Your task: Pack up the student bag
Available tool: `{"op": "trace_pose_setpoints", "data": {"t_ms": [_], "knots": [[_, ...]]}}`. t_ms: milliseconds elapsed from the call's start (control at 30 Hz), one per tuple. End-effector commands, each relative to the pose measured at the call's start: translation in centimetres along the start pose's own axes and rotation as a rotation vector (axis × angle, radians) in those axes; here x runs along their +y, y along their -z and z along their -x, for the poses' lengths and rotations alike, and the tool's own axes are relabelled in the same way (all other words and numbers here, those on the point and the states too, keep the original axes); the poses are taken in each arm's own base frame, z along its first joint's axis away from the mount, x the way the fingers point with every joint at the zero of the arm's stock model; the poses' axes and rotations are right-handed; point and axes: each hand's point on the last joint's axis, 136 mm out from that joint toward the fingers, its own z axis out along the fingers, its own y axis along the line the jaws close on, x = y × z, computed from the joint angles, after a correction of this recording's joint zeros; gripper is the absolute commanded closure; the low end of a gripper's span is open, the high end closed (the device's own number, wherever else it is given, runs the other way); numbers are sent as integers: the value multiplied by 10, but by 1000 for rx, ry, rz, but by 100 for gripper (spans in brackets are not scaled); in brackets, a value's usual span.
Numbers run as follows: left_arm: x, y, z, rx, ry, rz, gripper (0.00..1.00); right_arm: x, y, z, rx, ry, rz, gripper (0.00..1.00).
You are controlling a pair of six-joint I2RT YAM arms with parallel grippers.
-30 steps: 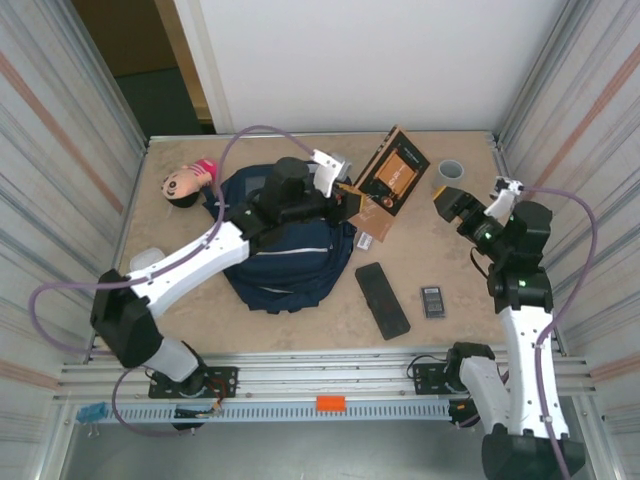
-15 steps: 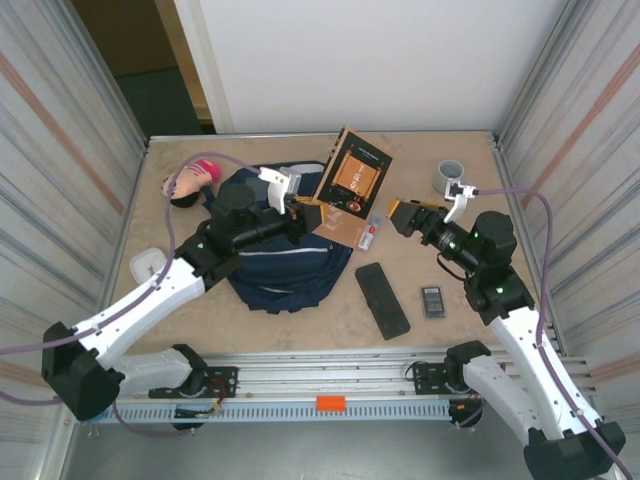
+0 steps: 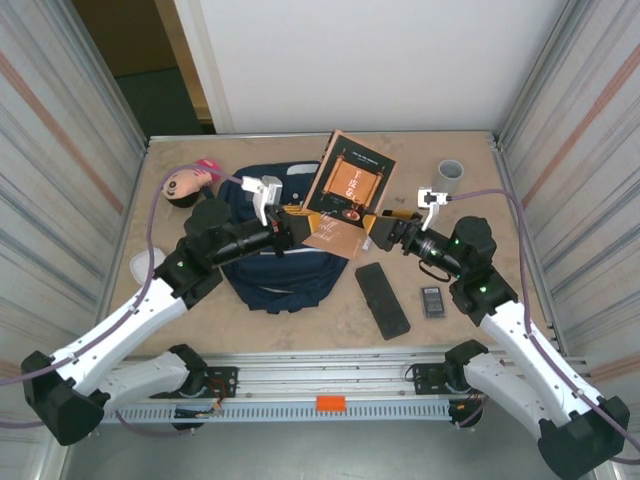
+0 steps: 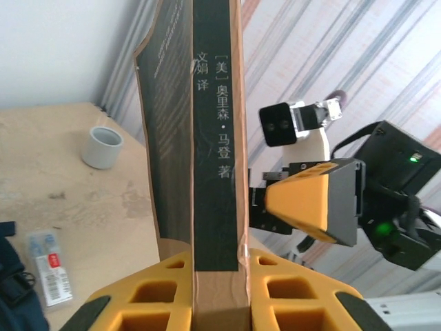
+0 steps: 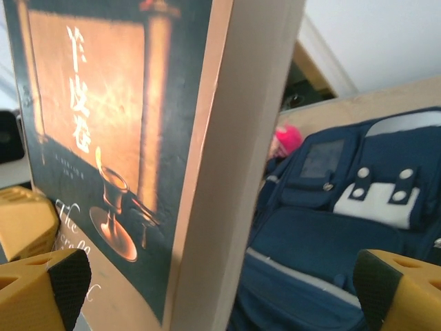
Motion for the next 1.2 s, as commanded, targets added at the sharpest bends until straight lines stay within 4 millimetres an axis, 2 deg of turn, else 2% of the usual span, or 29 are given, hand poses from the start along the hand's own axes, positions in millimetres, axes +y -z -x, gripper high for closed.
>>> {"op": "trace_pose_setpoints", "data": {"t_ms": [0, 133, 200, 300, 567, 733, 867, 967, 1167], "knots": [[-46, 3, 30, -84, -16, -188, 100, 22, -1, -1, 16, 49, 98, 1], [-68, 2, 36, -81, -25, -263, 100, 23, -4, -3, 43, 19, 102, 1], [-74, 4, 40, -90, -26, -285, 100, 16, -5, -3, 37, 0, 67, 1], [-80, 9, 46, -116, -34, -303, 100, 23, -7, -3, 46, -1, 112, 1], [-65, 8, 42, -132, -8, -238, 100, 87, -8, -14, 166, 66, 463, 1], [-37, 11, 40, -177, -6, -107, 100, 94, -1, -14, 146, 112, 484, 1], [-17, 13, 37, -182, -14, -10, 100, 99, 9, -9, 98, 147, 484, 12], [-10, 12, 34, -157, -11, 29, 100, 106, 13, 1, 58, 161, 487, 24], [-7, 7, 26, -121, -37, 26, 99, 95, 1, 16, 25, 157, 384, 63]]}}
